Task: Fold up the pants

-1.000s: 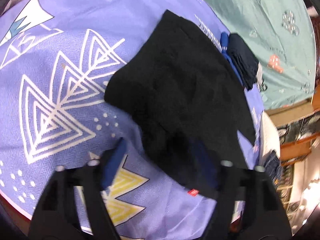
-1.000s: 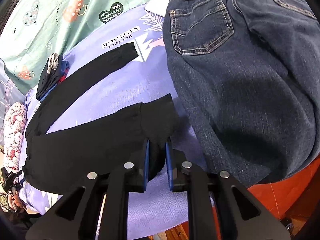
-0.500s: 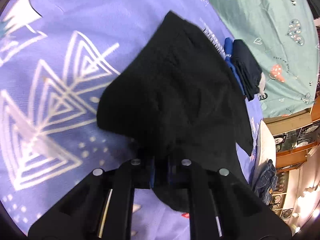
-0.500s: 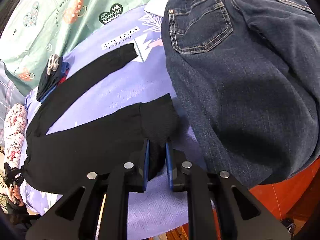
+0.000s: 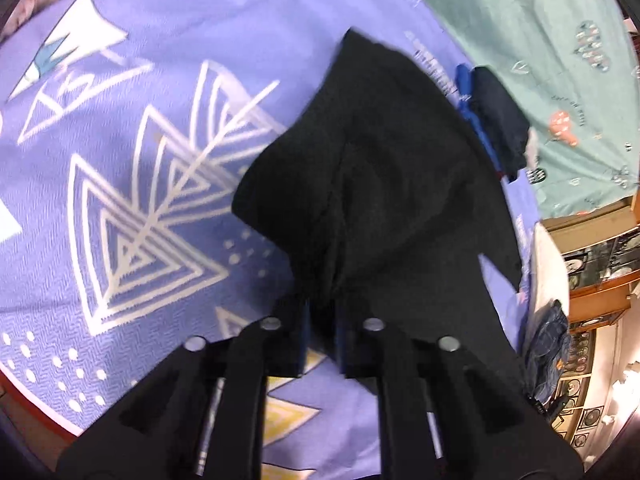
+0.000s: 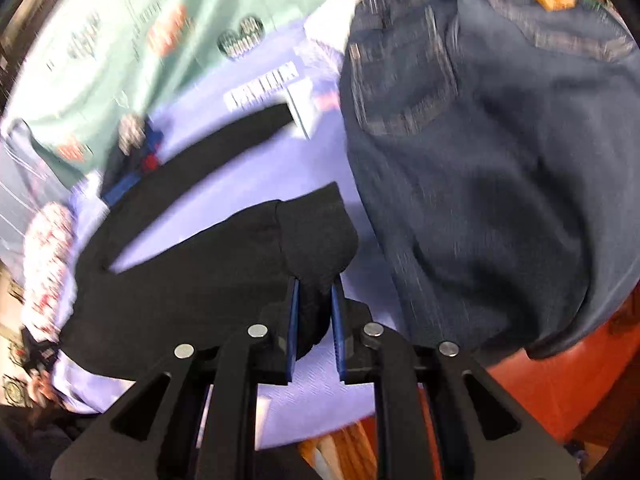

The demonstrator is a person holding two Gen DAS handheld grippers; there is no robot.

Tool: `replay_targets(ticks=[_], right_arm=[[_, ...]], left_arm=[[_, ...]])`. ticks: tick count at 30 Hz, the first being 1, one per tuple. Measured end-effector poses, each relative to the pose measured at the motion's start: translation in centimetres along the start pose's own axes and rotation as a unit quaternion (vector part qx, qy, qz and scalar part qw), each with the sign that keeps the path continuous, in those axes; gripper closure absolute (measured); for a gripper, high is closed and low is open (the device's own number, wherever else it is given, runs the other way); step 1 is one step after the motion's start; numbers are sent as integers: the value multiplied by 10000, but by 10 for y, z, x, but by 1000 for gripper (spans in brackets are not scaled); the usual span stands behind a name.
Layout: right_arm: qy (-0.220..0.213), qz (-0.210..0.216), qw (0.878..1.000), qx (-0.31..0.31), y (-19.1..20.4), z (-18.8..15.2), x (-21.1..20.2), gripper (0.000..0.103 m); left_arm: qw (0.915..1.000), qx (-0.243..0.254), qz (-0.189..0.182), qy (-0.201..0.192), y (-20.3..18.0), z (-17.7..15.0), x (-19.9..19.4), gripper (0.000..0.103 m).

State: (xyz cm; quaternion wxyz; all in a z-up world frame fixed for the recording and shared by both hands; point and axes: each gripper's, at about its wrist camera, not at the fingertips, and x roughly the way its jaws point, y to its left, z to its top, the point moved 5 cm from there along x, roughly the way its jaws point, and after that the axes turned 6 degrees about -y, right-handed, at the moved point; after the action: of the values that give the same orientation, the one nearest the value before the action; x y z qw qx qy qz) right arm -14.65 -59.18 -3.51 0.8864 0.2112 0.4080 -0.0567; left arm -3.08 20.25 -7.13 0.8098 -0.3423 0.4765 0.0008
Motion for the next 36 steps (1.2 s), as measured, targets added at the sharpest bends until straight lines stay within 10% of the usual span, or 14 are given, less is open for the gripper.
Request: replay_targets(ticks=[3,7,11,16,22,30,36], right_arm=[[-17,-647,9974,-329,-2,-7,5,67],[-744,-1110,9892,-609,17,16,-25,67],[-868,77,9892,-1178,100,28,-31,64],[34,1278,9666,-2219,226,-6,26,51],[1369,976,9571,-2358,239,-63,115,51],[527,1645,9573,-2317,273,-11,87,42],[888,1626,9585,-2168,275,-22,116,42]], left_arm=[[9995,35,306,-38,10,1,-10,54],[9957,505,510,-591,-5,14,-53,51],[9867,1475,109,-669,-69,5,-47,29],[9809,1916,285,157,-88,-23,33,29],[9856,1661,-105,300,-72,-22,27,26],[9723,2251,296,-555,-105,107,13,10],[9345,3452,851,-168,-135,181,100,10]])
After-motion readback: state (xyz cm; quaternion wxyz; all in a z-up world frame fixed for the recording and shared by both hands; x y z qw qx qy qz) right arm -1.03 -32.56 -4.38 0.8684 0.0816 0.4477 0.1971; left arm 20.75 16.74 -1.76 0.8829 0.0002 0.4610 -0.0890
